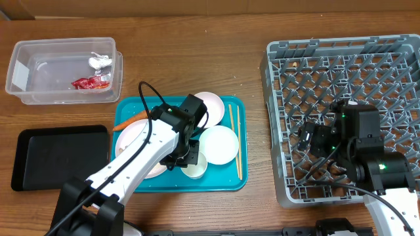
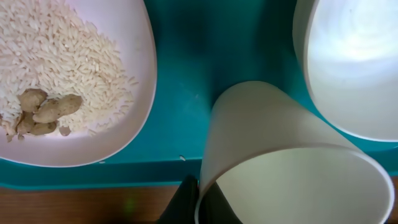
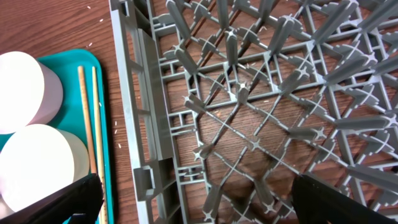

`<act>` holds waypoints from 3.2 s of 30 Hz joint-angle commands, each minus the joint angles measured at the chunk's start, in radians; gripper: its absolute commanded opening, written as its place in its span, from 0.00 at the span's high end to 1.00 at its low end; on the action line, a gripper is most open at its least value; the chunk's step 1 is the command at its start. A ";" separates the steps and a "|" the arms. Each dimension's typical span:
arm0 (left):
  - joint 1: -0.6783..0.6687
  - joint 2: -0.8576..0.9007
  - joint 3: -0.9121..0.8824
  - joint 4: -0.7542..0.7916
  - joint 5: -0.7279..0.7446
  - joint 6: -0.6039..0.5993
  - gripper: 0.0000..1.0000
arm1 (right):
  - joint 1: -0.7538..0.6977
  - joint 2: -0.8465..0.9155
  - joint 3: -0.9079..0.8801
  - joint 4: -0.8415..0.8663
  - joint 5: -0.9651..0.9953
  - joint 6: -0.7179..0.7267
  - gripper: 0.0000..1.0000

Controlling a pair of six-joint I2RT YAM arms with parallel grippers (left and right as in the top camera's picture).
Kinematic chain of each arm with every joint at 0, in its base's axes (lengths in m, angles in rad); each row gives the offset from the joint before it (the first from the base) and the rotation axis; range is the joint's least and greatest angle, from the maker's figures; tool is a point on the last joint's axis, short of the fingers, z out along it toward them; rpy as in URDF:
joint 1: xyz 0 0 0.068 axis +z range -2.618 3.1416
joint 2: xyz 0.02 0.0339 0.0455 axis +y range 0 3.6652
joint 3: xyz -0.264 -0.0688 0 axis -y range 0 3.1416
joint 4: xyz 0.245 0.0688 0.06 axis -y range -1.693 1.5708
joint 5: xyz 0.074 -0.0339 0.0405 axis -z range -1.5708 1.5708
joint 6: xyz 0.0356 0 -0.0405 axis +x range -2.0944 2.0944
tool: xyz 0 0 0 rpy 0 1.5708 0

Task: Sort waste into correct bins and load items into the dishwasher
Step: 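Grasp the white cup on the tray with the left gripper, then lift the cup toward the right gripper and grasp it with right, then carry the cup with the right gripper and place it in the rack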

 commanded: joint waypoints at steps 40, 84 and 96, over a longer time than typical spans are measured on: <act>0.245 0.084 0.311 0.370 1.309 0.214 0.96 | -0.007 0.207 0.031 0.505 -1.201 -0.217 0.00; 0.192 0.084 0.311 0.448 1.241 0.112 0.73 | -0.007 0.213 0.031 0.671 -1.234 -0.212 0.41; 0.253 0.064 0.312 0.205 0.725 0.115 0.69 | -0.014 0.211 0.034 0.528 -0.816 -0.179 0.50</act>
